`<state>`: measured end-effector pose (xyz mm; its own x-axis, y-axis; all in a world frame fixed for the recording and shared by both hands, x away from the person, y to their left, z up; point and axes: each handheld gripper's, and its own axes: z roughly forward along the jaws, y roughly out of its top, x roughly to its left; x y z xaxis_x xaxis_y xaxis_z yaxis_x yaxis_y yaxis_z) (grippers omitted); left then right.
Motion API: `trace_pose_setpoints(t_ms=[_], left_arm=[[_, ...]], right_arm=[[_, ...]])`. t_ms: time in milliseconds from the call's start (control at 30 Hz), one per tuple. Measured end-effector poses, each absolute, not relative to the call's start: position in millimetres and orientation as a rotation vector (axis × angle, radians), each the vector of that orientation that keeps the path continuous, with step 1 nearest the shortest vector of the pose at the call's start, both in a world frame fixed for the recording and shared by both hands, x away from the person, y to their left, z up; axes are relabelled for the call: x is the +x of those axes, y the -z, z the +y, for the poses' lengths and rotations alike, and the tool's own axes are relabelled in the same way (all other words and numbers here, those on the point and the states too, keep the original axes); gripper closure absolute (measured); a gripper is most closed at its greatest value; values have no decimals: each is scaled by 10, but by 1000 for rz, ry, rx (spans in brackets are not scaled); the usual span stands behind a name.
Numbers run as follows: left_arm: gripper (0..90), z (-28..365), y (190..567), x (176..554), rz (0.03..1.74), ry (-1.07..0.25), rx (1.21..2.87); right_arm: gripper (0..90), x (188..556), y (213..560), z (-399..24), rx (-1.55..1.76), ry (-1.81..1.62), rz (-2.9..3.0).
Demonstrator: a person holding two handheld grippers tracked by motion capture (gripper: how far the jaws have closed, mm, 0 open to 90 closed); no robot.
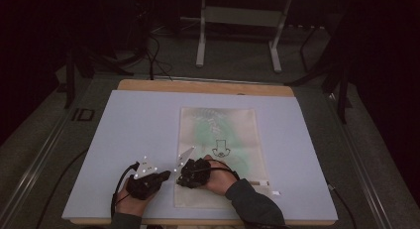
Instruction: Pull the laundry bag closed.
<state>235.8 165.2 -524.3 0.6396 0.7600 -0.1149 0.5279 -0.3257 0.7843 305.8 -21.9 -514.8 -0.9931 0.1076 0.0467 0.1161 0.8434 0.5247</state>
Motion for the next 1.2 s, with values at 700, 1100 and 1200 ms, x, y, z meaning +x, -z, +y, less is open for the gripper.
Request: trace_pose_setpoints(t_ms=[700,1100,1200], left_arm=[[890,1576,5276,2249,910,-283,2053],[888,1496,5326,2196,817,-233,2124],[888,1468,5333,2191,791,-228,2143]], right_arm=[[814,3070,5153,-227,-180,861,-2989],[813,3080,5156,-229,-186,865,-2978],[813,3084,5159,-231,-189,870,-2972]])
